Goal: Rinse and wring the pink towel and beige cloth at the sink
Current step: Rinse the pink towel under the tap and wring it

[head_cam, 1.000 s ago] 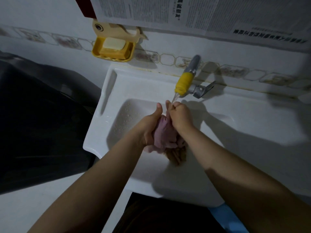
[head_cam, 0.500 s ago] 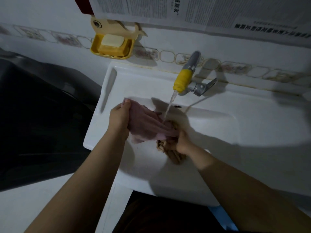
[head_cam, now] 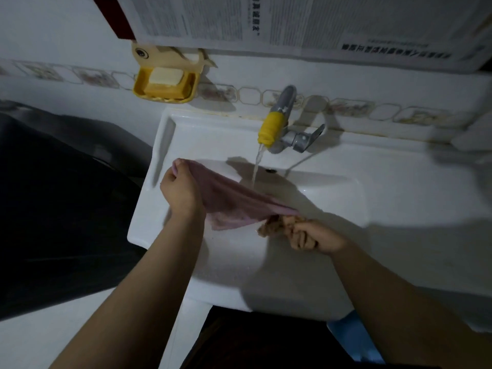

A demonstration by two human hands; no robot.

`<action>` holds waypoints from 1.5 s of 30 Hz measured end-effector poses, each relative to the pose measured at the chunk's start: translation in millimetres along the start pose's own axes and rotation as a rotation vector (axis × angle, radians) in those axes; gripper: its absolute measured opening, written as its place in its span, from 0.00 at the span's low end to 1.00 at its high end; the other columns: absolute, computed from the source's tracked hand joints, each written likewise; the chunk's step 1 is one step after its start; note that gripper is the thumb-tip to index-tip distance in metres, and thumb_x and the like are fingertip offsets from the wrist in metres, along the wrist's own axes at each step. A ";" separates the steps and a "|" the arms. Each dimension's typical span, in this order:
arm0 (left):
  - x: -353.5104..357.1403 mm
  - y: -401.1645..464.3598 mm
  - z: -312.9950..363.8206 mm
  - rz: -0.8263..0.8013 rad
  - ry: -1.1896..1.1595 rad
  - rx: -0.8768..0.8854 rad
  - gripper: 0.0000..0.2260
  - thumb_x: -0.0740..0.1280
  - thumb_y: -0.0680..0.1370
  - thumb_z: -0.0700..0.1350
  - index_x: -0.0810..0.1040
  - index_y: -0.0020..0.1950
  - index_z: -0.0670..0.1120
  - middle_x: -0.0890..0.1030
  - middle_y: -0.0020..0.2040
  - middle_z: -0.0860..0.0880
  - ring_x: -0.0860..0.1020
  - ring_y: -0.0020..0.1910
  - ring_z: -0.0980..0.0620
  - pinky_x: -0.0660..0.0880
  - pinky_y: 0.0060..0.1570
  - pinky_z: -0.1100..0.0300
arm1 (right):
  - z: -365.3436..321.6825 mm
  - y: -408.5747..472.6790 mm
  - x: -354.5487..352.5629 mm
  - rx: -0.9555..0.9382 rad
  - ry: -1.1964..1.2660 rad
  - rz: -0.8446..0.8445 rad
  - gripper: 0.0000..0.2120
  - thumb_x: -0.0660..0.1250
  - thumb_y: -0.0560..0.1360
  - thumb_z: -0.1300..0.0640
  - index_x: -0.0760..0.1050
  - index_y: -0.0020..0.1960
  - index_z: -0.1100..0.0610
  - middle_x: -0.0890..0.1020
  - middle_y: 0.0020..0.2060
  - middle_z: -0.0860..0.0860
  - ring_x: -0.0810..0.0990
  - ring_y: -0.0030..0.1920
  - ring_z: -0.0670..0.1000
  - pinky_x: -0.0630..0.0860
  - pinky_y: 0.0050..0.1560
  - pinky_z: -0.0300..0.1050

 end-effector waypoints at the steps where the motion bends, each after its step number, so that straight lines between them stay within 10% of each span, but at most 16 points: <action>1: 1.2 -0.9 0.0 0.005 0.013 -0.010 0.16 0.59 0.80 0.51 0.70 0.32 0.53 0.73 0.33 0.53 0.73 0.35 0.57 0.69 0.35 0.66 | -3.2 -5.5 -9.6 -0.014 0.113 0.026 0.11 0.60 0.76 0.64 0.81 0.45 0.65 0.78 0.27 0.56 0.70 0.18 0.43 0.63 0.17 0.33; 6: 11.2 -11.4 5.8 0.050 0.059 0.009 0.15 0.56 0.81 0.51 0.66 0.34 0.50 0.71 0.35 0.52 0.71 0.35 0.56 0.69 0.45 0.59 | -29.6 -32.8 -40.2 -0.011 0.400 -0.026 0.10 0.55 0.79 0.65 0.74 0.55 0.61 0.68 0.28 0.53 0.63 0.16 0.38 0.52 0.14 0.28; 11: 22.8 -19.9 15.5 0.086 0.002 0.068 0.16 0.55 0.82 0.50 0.62 0.33 0.56 0.68 0.35 0.58 0.67 0.34 0.63 0.65 0.47 0.64 | -46.3 -49.6 -74.5 -0.161 0.124 0.462 0.04 0.65 0.74 0.66 0.75 0.48 0.67 0.76 0.32 0.62 0.73 0.19 0.53 0.63 0.16 0.34; 15: 32.7 -16.0 17.8 -0.083 0.048 0.059 0.10 0.56 0.81 0.47 0.74 0.44 0.49 0.77 0.43 0.53 0.76 0.46 0.55 0.69 0.50 0.60 | -70.1 -57.6 -91.5 -0.329 0.227 0.667 0.09 0.62 0.72 0.69 0.75 0.49 0.60 0.79 0.43 0.57 0.79 0.44 0.56 0.78 0.46 0.46; 19: 44.5 -23.2 9.8 -0.243 0.091 0.045 0.08 0.59 0.79 0.43 0.77 0.50 0.46 0.79 0.43 0.51 0.77 0.47 0.51 0.73 0.46 0.59 | -106.2 -72.9 -116.7 -0.552 0.298 0.917 0.10 0.63 0.68 0.62 0.73 0.47 0.52 0.79 0.45 0.51 0.79 0.49 0.55 0.74 0.49 0.44; 25: 48.6 -37.7 -1.6 -0.465 0.119 -0.046 0.11 0.64 0.76 0.42 0.80 0.36 0.50 0.82 0.32 0.52 0.80 0.38 0.53 0.76 0.34 0.60 | -126.2 -50.9 -106.4 -0.372 -0.076 0.792 0.32 0.72 0.69 0.50 0.63 0.69 0.53 0.72 0.65 0.54 0.73 0.62 0.57 0.75 0.59 0.53; 28: 47.8 -45.1 -8.0 -0.651 0.135 -0.272 0.05 0.68 0.76 0.45 0.83 0.43 0.50 0.85 0.37 0.50 0.82 0.42 0.49 0.77 0.34 0.56 | -125.6 -59.6 -49.7 -0.539 -0.109 0.791 0.09 0.65 0.76 0.50 0.74 0.49 0.57 0.80 0.45 0.58 0.78 0.44 0.55 0.74 0.46 0.47; 31: 48.5 -58.3 -23.7 -0.816 0.155 -0.474 0.05 0.68 0.76 0.43 0.80 0.49 0.43 0.84 0.43 0.44 0.81 0.46 0.46 0.79 0.41 0.54 | -114.0 -61.2 28.3 -0.412 -0.102 0.271 0.19 0.63 0.76 0.42 0.75 0.35 0.55 0.80 0.28 0.48 0.80 0.32 0.49 0.75 0.34 0.40; 39: 36.9 -76.2 -54.4 -0.873 0.127 -0.558 0.07 0.62 0.79 0.36 0.79 0.47 0.36 0.84 0.38 0.41 0.84 0.38 0.48 0.80 0.36 0.58 | -90.9 -71.7 40.5 -0.489 -0.318 0.355 0.14 0.64 0.77 0.52 0.80 0.42 0.62 0.83 0.40 0.59 0.81 0.41 0.56 0.78 0.46 0.51; 45: 40.1 -64.0 -52.8 -0.712 -0.003 -0.584 0.10 0.56 0.82 0.37 0.76 0.49 0.36 0.81 0.45 0.38 0.80 0.45 0.44 0.77 0.44 0.54 | -88.0 -72.5 29.7 -0.234 0.673 0.221 0.08 0.56 0.78 0.64 0.73 0.49 0.64 0.77 0.57 0.67 0.79 0.55 0.65 0.80 0.46 0.55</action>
Point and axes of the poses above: each hand's wrist, its own y-axis towards the middle knuckle, its own x-axis out of the palm, z = x × y, the point moved 3 cm from there along y, towards the middle knuckle
